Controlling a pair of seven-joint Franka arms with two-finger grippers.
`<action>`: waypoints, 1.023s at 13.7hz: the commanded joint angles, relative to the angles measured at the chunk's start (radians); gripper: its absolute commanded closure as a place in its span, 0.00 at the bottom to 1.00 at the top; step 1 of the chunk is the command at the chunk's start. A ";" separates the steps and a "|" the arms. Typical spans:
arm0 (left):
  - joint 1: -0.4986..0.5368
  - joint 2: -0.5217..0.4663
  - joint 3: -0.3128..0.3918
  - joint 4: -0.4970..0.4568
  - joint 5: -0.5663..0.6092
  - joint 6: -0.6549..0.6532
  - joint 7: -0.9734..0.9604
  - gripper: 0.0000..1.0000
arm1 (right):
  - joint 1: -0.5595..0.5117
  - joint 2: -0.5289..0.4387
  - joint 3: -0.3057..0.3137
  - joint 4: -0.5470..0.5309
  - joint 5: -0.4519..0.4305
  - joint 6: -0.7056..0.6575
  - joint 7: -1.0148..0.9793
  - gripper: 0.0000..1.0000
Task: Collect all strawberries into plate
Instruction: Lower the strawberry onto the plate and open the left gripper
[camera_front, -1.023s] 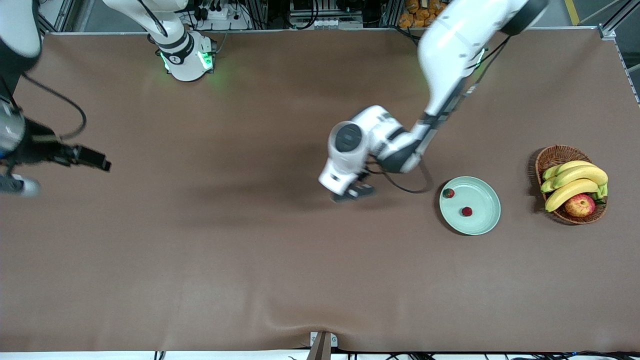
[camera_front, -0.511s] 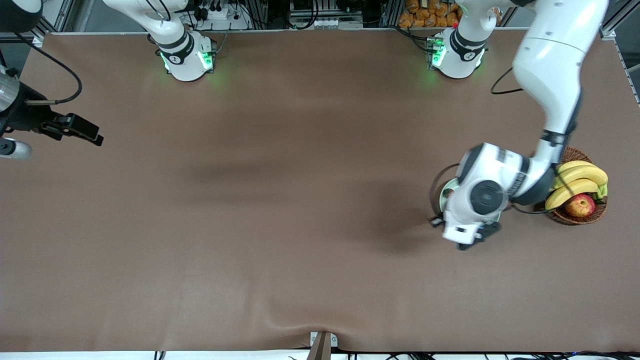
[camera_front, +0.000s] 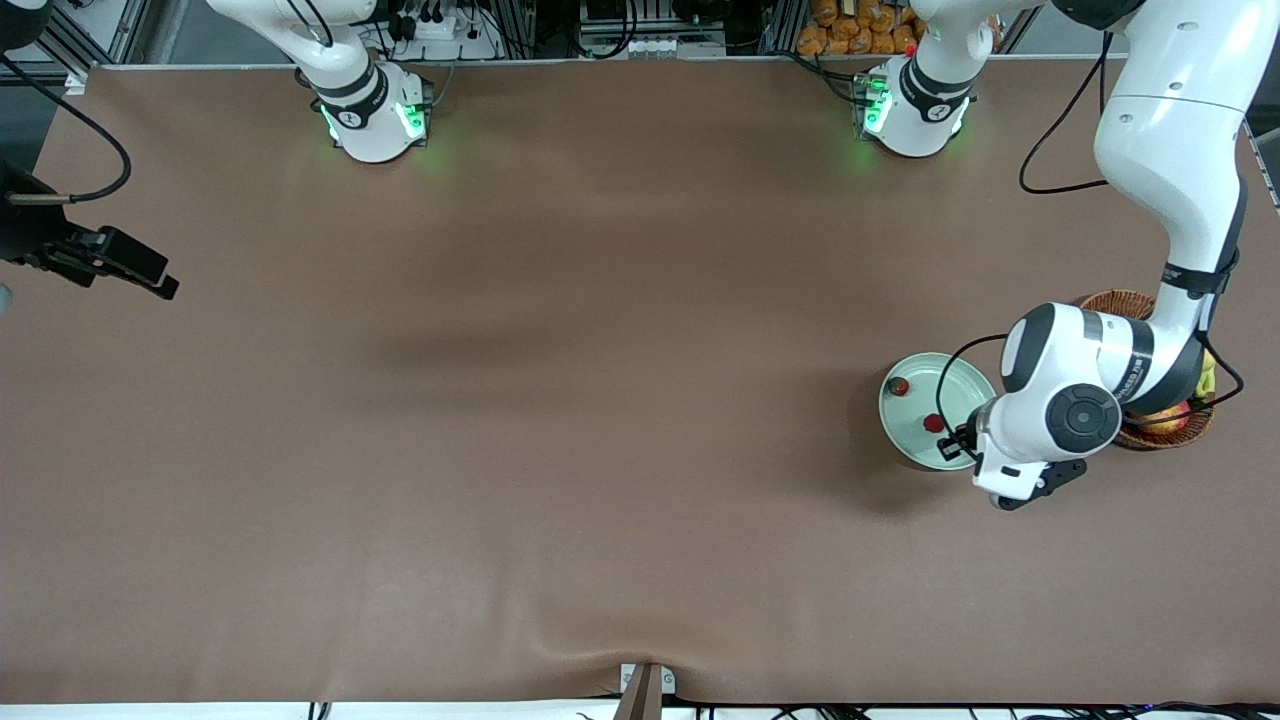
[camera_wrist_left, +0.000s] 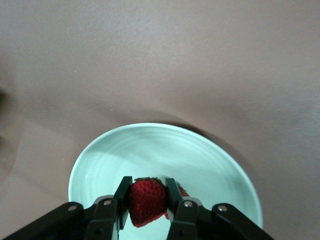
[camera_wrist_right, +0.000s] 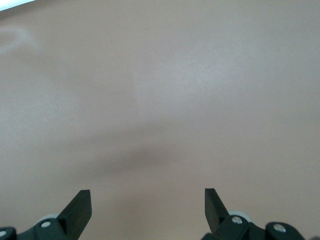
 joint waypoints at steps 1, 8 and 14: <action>0.011 0.000 -0.014 -0.020 0.025 -0.006 0.031 0.00 | -0.022 0.016 0.015 0.029 -0.018 -0.014 0.011 0.00; 0.017 -0.199 -0.055 -0.012 0.016 -0.069 0.139 0.00 | -0.053 0.011 0.015 0.025 -0.019 -0.033 0.002 0.00; 0.002 -0.451 -0.074 -0.006 -0.148 -0.288 0.305 0.00 | -0.047 0.011 0.015 0.025 -0.012 -0.027 0.002 0.00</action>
